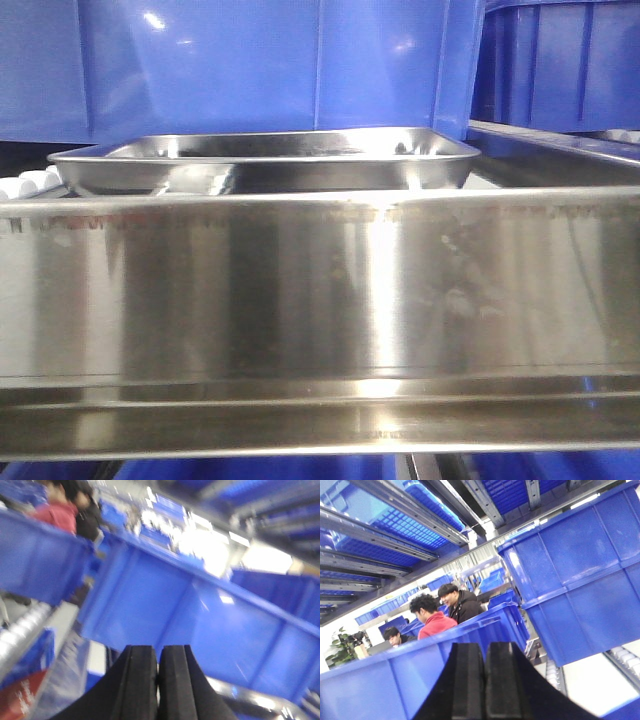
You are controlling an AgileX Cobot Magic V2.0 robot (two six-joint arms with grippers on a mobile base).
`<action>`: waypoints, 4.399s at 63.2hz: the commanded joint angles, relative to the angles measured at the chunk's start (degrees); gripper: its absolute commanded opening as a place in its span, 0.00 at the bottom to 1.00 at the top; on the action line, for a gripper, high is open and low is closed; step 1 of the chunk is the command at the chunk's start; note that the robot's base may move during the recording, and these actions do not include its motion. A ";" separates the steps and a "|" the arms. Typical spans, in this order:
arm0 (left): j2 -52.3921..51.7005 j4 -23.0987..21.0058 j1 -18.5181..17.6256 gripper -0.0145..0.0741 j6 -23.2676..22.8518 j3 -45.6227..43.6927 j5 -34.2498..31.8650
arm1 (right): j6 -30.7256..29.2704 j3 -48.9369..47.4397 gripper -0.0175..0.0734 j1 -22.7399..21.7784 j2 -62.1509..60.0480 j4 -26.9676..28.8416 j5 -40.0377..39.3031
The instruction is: Stack silver trays without gaps
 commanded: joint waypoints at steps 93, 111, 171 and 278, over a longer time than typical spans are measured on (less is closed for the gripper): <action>33.53 0.86 -2.85 0.16 -0.58 -30.98 39.69 | -5.37 -44.57 0.11 19.46 39.83 -5.82 52.65; 40.55 -1.13 -2.85 0.16 -0.58 -31.60 34.41 | -5.37 -44.57 0.11 19.46 46.60 -2.84 48.81; 66.44 9.42 -20.77 0.15 -8.28 -46.92 23.35 | 6.78 -59.96 0.11 30.46 74.38 -15.50 52.89; 83.03 18.29 -19.16 0.46 -8.28 -46.92 20.86 | 6.13 -59.99 0.49 30.46 86.57 -14.78 49.95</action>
